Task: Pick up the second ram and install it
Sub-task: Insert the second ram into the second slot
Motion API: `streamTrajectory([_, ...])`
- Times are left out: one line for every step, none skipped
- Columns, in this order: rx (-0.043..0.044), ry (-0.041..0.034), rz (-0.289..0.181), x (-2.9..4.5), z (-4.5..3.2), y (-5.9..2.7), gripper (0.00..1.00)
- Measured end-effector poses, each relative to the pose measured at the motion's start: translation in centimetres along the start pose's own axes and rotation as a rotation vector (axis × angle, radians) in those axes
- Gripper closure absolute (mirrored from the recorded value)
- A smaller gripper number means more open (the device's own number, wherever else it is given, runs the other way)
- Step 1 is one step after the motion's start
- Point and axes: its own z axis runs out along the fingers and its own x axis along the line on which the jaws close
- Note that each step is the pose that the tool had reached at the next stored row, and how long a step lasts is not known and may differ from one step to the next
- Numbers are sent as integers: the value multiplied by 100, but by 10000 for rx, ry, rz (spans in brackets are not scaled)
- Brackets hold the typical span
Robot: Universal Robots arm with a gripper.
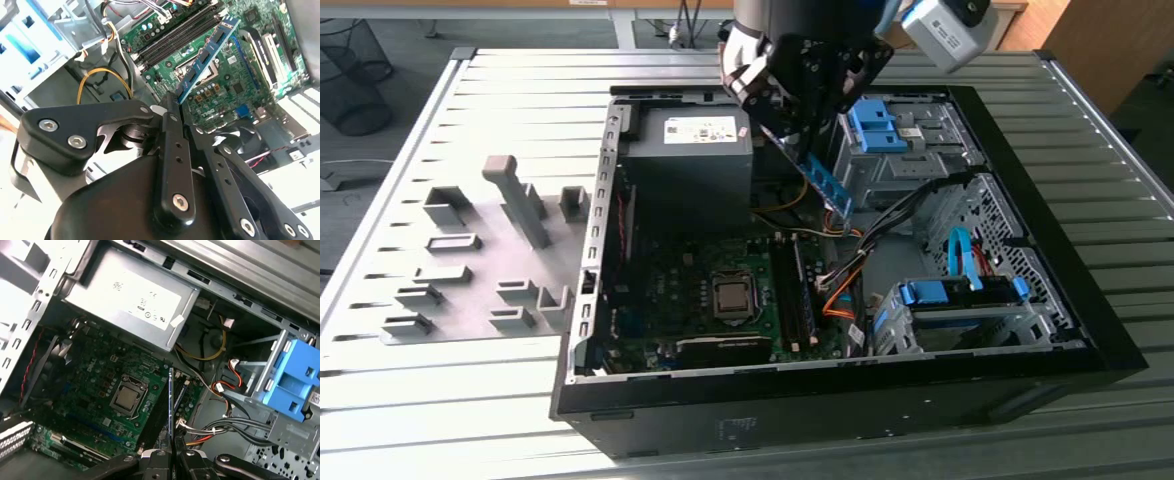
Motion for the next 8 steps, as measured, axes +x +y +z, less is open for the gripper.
streamTrajectory([8, -3, 165, 0, 2, 0, 86])
streamTrajectory([16, -6, 350, 0, 4, 0, 86])
streamTrajectory([24, -9, 526, 0, 5, 0, 86])
streamTrajectory([33, -12, 702, 0, 7, 0, 86])
streamTrajectory([41, -16, 881, 0, 9, 0, 86])
streamTrajectory([49, -19, 1056, 1, 11, 0, 86])
streamTrajectory([57, -22, 1233, 1, 13, 0, 86])
streamTrajectory([66, -25, 1415, 1, 15, 0, 86])
